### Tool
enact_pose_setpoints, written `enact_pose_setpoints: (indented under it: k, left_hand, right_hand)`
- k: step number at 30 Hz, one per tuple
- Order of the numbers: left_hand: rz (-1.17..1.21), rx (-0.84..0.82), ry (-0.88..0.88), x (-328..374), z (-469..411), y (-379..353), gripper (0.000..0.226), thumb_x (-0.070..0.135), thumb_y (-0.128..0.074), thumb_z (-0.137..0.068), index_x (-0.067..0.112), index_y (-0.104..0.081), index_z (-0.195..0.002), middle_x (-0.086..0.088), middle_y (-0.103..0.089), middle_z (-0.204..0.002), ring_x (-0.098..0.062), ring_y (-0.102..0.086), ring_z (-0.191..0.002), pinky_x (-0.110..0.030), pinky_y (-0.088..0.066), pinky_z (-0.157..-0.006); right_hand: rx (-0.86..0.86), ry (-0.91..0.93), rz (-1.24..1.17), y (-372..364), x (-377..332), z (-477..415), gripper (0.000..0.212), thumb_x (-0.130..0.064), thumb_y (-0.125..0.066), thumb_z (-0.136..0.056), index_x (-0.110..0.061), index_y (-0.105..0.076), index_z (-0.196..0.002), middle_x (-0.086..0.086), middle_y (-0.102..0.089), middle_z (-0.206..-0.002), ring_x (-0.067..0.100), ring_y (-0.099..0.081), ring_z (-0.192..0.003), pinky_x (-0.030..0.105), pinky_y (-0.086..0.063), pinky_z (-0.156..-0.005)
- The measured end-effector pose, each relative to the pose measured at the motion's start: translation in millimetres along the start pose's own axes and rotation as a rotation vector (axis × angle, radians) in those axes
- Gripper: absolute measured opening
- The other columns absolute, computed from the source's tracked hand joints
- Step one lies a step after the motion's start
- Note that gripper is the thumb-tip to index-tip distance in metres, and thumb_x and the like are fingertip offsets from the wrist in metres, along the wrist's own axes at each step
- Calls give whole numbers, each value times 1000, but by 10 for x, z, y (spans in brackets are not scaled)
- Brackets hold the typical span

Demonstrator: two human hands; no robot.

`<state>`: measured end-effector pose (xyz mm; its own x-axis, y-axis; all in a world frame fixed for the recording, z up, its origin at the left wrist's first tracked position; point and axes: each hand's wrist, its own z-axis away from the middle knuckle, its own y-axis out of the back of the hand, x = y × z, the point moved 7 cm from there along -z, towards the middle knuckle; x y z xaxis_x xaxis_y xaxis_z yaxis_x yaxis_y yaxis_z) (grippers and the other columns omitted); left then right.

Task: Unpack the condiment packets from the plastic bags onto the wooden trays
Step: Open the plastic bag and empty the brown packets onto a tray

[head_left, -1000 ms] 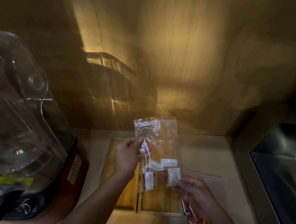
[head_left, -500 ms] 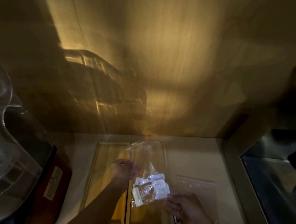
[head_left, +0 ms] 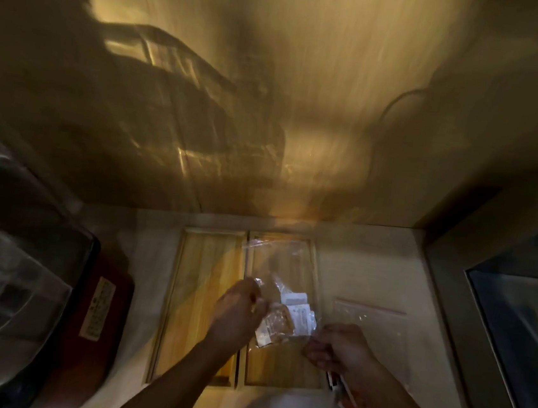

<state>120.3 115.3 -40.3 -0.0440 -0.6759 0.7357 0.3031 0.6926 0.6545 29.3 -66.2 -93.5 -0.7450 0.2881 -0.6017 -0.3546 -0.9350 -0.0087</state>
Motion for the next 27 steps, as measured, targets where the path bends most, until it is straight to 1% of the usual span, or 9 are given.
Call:
enact_pose_setpoints:
  k: [3, 5, 7, 10, 12, 14, 20, 23, 27]
  left_hand:
    - [-330, -180, -195, -9, 242, -248, 44, 51, -56, -81, 23, -52, -116, 3, -55, -122, -15, -51, -110, -28, -39, -89]
    - [-450, -231, -185, -80, 332, -318, 66, 54, -56, -78, 26, -35, -134, 4, -38, -141, -16, -38, -126, -32, -31, -104]
    - [-478, -193, -125, -176, 359, -284, 71, 50, -57, -80, 24, -26, -139, 3, -35, -143, -16, -35, -129, -34, -28, -108]
    - [-439, -119, -161, -228, 408, -181, 51, 41, -45, -88, 22, -36, -134, 0, -45, -137, -15, -48, -119, -33, -40, -100]
    - [-457, -101, -243, -198, 429, -148, 40, 37, -43, -85, 24, -48, -122, 1, -63, -117, -9, -63, -93, -26, -52, -78]
    - [-433, -92, -286, -125, 439, -84, 33, 35, -42, -79, 28, -56, -108, 7, -71, -91, -3, -65, -69, -18, -51, -58]
    - [-358, 55, -134, 84, 268, 230, 22, 32, -41, -94, 24, -60, -104, 9, -62, -105, -9, -59, -93, -21, -41, -71]
    - [-312, 90, -82, 175, 219, 359, 14, 28, -48, -92, 23, -60, -97, 8, -62, -99, -8, -55, -83, -22, -36, -67]
    - [-262, -20, -28, 252, 204, 410, 11, 26, -53, -90, 21, -62, -93, 8, -57, -85, -6, -52, -76, -21, -38, -64]
  right_hand:
    - [-12, -16, 14, -30, 20, -14, 17, 7, -55, -81, -2, -51, -67, 10, -43, -52, 14, -38, -34, 17, -28, -40]
    - [-11, -10, 25, -35, -6, -6, 18, 6, -56, -81, -3, -51, -66, 9, -43, -50, 15, -39, -35, 17, -29, -40]
    - [-2, 1, 44, -20, -31, 6, 17, 6, -57, -81, -1, -53, -65, 9, -46, -45, 16, -41, -37, 17, -31, -40]
    - [-23, 0, 44, -25, -36, 22, 14, 6, -57, -82, -2, -52, -71, 8, -44, -47, 15, -41, -39, 18, -32, -38]
    - [-53, -4, 35, -53, -42, 33, 11, 4, -55, -84, -4, -50, -78, 6, -41, -49, 14, -40, -38, 16, -30, -40]
    - [-74, -4, 28, -84, -66, 37, 10, 3, -54, -85, -6, -49, -83, 3, -38, -48, 12, -37, -36, 15, -27, -42]
    - [1, 87, 54, -105, -373, 186, 14, 0, -51, -86, -5, -54, -74, 12, -48, -51, 16, -44, -31, 13, -29, -34]
    - [-6, 134, 32, -115, -549, 248, 23, 2, -51, -85, -8, -51, -64, 8, -47, -46, 13, -39, -29, 15, -27, -37]
    - [-6, 135, 39, -102, -657, 280, 27, 2, -50, -83, -7, -51, -58, 7, -46, -42, 11, -35, -24, 10, -26, -34]
